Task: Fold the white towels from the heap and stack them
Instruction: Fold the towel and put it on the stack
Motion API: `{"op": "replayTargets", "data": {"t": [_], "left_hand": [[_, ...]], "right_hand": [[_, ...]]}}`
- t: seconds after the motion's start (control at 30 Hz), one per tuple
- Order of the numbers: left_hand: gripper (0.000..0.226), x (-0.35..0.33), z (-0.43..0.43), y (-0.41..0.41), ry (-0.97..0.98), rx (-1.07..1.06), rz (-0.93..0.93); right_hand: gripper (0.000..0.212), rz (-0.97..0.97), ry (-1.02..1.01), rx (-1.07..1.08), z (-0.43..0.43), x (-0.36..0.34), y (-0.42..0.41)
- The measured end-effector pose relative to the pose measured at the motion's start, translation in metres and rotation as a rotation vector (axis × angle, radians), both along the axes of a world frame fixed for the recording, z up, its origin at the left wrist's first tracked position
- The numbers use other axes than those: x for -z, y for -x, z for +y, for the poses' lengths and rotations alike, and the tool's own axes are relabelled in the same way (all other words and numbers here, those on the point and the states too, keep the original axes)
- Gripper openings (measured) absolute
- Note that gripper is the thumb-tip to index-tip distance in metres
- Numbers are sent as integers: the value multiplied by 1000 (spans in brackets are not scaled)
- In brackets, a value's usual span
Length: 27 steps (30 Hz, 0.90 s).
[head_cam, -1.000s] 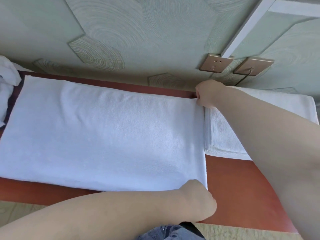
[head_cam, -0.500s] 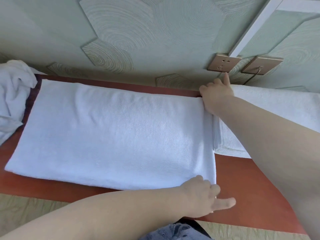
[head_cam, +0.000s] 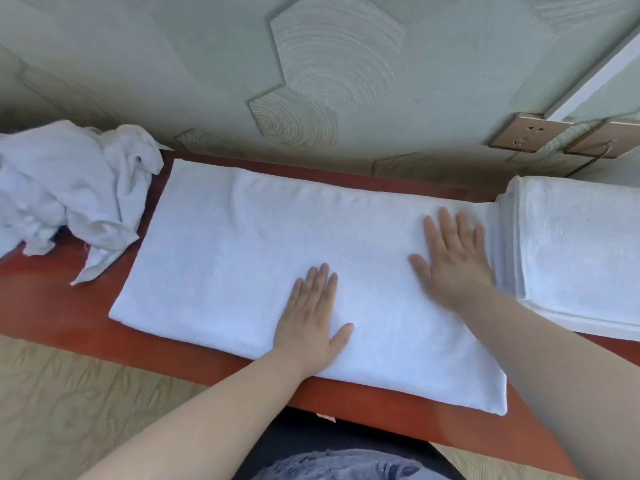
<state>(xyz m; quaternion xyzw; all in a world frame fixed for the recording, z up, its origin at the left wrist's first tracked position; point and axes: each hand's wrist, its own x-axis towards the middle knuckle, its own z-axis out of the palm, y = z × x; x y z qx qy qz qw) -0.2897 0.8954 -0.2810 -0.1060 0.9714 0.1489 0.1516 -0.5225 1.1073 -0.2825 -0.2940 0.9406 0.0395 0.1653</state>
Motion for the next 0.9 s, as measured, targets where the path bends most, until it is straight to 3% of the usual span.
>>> {"op": "replayTargets", "data": {"t": [0.1, 0.23, 0.33, 0.43, 0.57, 0.73, 0.9], "left_hand": [[78, -9, -25, -2, -14, -202, 92], [78, -5, -100, -43, 142, -489, -67], [79, 0, -152, -68, 182, -523, -125], [79, -1, -200, -91, 202, -594, -137], [83, -2, -231, -119, 230, -493, -112], [89, 5, -242, -140, 230, -345, -107], [95, 5, -249, -156, 219, -343, -133]], "right_hand": [[79, -19, 66, -64, -37, -15, -34], [74, -98, 184, -385, -110, -20, -101], [74, -150, 138, -489, -152, -8, -123], [76, -130, 110, -456, -183, -10, -132], [73, -105, 160, -746, -244, -22, -148], [77, -117, 70, -542, -326, -5, -120], [84, -92, 30, -360, -385, -1, -78]]}}
